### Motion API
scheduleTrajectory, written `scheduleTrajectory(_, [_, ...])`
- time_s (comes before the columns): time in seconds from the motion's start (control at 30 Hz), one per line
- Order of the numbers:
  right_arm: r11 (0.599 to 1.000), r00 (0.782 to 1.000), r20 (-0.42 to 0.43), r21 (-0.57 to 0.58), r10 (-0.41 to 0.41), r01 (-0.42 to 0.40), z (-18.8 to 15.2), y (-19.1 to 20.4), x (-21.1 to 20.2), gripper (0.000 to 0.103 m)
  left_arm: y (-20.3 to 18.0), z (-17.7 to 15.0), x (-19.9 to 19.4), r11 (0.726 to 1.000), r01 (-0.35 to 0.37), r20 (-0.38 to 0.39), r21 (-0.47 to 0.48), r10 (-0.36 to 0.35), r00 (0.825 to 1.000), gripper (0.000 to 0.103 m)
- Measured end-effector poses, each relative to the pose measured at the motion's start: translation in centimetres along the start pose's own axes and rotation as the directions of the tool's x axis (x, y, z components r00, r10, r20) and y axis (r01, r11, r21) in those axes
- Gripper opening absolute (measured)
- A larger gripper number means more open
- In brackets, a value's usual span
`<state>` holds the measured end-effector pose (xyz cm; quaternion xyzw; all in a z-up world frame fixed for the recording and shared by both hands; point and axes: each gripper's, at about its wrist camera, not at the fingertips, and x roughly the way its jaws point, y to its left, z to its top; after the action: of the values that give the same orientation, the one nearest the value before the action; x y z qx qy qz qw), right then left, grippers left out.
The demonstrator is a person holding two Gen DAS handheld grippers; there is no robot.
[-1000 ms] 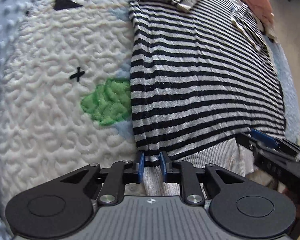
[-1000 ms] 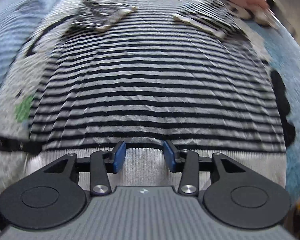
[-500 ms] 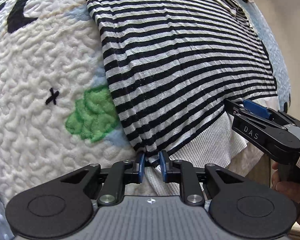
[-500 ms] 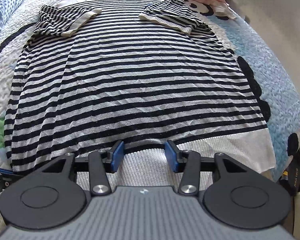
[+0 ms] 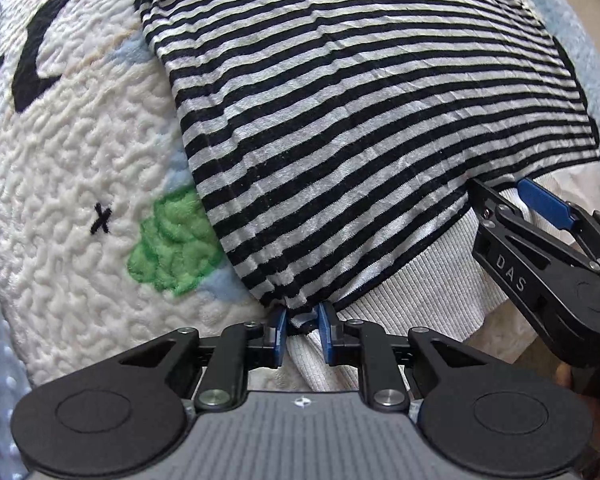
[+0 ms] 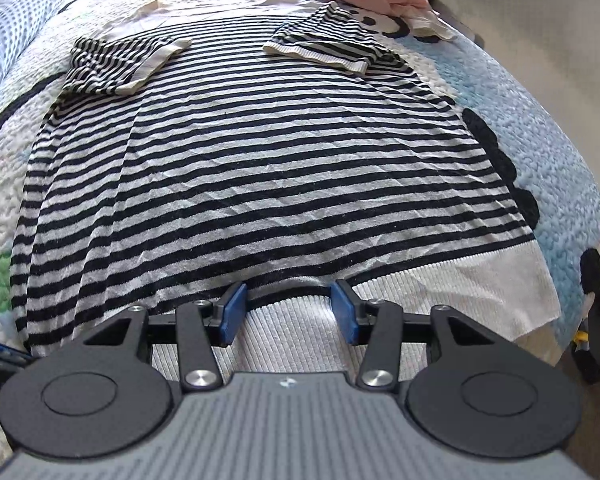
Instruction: Fold clothes
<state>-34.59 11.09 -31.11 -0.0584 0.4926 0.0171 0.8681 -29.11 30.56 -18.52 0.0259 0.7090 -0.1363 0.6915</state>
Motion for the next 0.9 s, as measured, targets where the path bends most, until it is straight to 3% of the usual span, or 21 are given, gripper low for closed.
scheduleTrajectory(0.07, [1.0, 1.0, 0.002, 0.01, -0.006, 0.006, 0.1, 0.0, -0.3, 0.05, 0.2, 0.8, -0.7, 1.0, 0.0, -0.028, 0.006, 0.0, 1.0, 0.021])
scheduleTrajectory(0.17, [0.998, 0.999, 0.04, 0.055, -0.037, 0.035, 0.4, 0.5, -1.8, 0.05, 0.8, 2.8, -3.4, 0.996, -0.028, 0.005, 0.087, 0.028, 1.0, 0.021])
scheduleTrajectory(0.23, [0.989, 0.993, 0.103, 0.142, -0.054, 0.039, 0.4, 1.3, -4.1, 0.052, 0.9, 4.5, -5.3, 0.968, -0.088, 0.073, 0.233, 0.073, 0.995, 0.024])
scheduleTrajectory(0.3, [0.964, 0.991, 0.115, 0.262, -0.062, 0.03, 0.0, 2.6, -5.6, 0.061, 1.5, 6.5, -6.4, 0.927, -0.138, 0.115, 0.349, 0.104, 0.988, 0.03])
scheduleTrajectory(0.37, [0.926, 0.99, 0.122, 0.376, -0.072, 0.021, -0.3, 4.0, -6.9, 0.06, 2.2, 8.6, -6.9, 0.891, -0.166, 0.156, 0.422, 0.109, 0.982, 0.03])
scheduleTrajectory(0.53, [0.85, 0.994, 0.033, 0.522, -0.103, 0.071, -0.8, 8.2, -6.4, 0.046, 1.7, 13.4, -5.6, 0.789, -0.219, 0.233, 0.574, 0.099, 0.967, 0.03])
scheduleTrajectory(0.67, [0.762, 0.992, -0.04, 0.637, -0.121, 0.119, 0.0, 8.9, -4.8, 0.044, 2.4, 16.0, -4.7, 0.741, -0.238, 0.264, 0.628, 0.085, 0.961, 0.03])
scheduleTrajectory(0.83, [0.716, 0.981, -0.103, 0.672, -0.162, 0.189, 1.5, 9.5, -2.9, 0.044, 3.1, 18.2, -3.1, 0.724, -0.235, 0.27, 0.648, 0.071, 0.96, 0.031])
scheduleTrajectory(0.9, [0.704, 0.98, -0.144, 0.682, -0.136, 0.198, 1.5, 9.6, -1.7, 0.044, 3.2, 18.6, -2.5, 0.718, -0.237, 0.266, 0.655, 0.074, 0.961, 0.031])
